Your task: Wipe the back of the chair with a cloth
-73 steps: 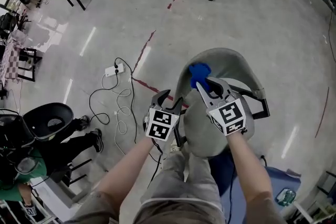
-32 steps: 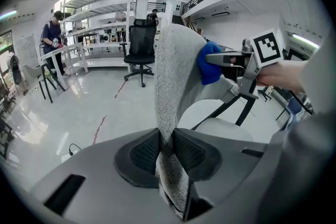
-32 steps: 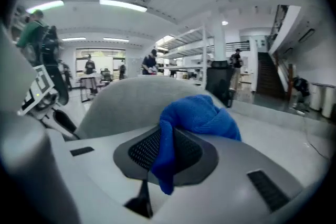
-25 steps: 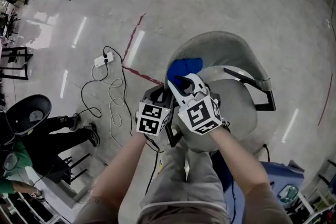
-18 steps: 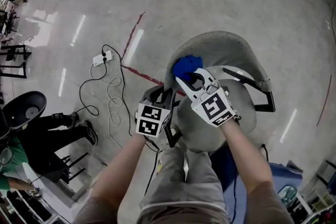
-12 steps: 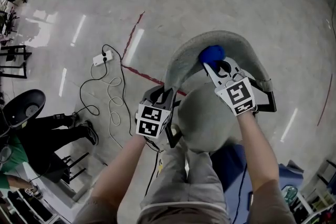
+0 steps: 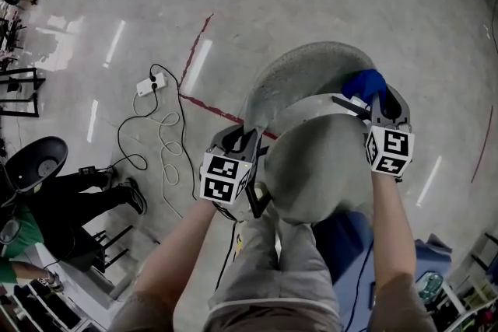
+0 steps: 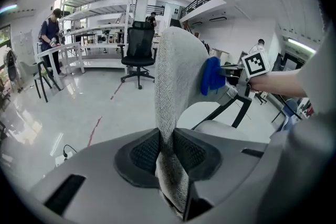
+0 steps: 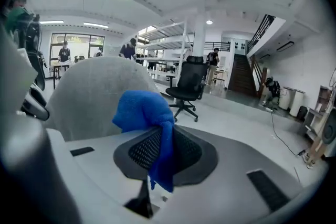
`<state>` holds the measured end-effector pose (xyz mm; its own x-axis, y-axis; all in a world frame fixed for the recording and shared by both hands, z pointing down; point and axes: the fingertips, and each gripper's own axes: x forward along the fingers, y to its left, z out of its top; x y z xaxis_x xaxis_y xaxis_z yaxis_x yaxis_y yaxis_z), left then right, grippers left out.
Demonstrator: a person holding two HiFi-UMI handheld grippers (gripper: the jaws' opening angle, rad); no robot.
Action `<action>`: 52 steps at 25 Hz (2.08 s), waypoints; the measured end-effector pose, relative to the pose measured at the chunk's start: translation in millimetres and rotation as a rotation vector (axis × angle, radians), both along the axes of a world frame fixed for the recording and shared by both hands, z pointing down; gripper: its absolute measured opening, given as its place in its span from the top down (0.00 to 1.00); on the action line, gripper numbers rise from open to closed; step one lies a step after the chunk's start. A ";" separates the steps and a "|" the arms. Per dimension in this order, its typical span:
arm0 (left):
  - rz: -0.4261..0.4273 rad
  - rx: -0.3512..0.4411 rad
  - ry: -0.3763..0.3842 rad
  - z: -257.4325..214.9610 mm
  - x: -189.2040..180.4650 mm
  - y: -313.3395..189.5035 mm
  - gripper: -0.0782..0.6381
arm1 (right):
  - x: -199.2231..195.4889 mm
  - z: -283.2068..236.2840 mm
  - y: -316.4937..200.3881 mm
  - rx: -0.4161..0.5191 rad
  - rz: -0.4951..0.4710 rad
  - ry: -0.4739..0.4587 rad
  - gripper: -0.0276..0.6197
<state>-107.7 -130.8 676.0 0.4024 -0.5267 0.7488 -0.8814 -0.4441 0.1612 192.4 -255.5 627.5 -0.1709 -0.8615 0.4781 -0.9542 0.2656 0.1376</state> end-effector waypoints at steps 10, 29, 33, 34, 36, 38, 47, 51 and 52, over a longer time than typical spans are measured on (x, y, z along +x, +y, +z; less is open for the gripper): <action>-0.015 0.002 0.023 0.5 0.5 -3.6 0.76 | -216.4 24.9 38.3 -0.102 -0.310 -0.222 0.85; -0.019 0.004 0.040 0.7 -0.9 -1.8 0.76 | -170.1 34.3 21.6 -0.108 -0.557 -0.159 0.85; -0.015 0.000 0.043 0.6 -0.5 -1.3 0.76 | -113.4 45.8 7.8 -0.120 -0.350 -0.160 0.85; -0.015 0.001 0.043 0.2 -0.8 -1.5 0.76 | -98.1 45.5 5.9 -0.116 -0.298 -0.149 0.85; -0.014 0.002 0.044 -0.5 -1.0 -1.9 0.76 | -62.7 40.8 3.9 -0.096 -0.177 -0.122 0.86; -0.011 0.003 0.048 -0.7 0.1 -1.4 0.76 | -21.9 31.5 5.8 -0.059 -0.040 -0.077 0.85; -0.028 0.017 0.063 -3.2 -2.1 -2.3 0.76 | -53.5 49.2 17.1 -0.029 0.003 -0.022 0.85; -0.038 0.021 0.073 -2.6 -2.6 -3.1 0.76 | -158.4 56.6 27.8 -0.021 -0.193 -0.137 0.85; -0.044 0.021 0.074 -2.4 -2.7 -3.0 0.76 | -186.8 57.0 36.2 -0.031 -0.254 -0.168 0.85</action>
